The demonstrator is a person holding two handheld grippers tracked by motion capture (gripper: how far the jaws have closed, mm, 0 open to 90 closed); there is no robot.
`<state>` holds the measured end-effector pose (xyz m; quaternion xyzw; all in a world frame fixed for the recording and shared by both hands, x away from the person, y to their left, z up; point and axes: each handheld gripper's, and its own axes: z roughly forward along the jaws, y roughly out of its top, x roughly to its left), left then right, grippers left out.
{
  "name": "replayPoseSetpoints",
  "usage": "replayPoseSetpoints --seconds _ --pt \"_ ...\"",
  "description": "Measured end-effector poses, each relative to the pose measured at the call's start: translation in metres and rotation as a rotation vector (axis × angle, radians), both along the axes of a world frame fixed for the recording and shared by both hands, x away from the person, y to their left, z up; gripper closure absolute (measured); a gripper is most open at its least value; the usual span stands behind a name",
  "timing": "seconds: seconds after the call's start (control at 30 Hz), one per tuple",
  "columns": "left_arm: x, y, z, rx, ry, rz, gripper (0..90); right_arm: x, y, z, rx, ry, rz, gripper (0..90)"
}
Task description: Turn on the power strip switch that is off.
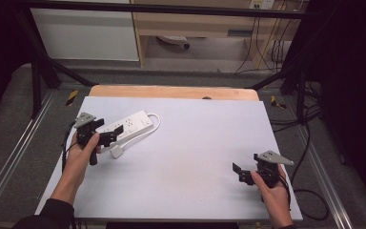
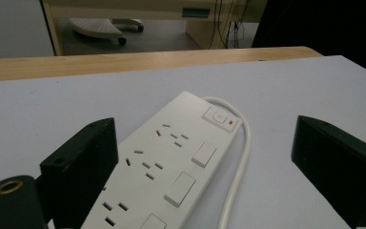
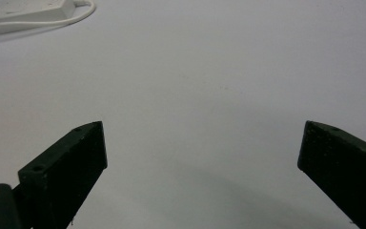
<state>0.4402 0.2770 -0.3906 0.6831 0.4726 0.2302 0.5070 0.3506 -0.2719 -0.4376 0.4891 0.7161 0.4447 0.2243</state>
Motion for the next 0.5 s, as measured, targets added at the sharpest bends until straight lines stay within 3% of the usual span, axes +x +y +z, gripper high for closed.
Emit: replayPoseSetpoints --seconds 0.5 --pt "-0.028 0.002 0.025 0.040 -0.014 -0.042 8.0 0.001 0.001 0.000 0.005 0.002 0.001 3.0"
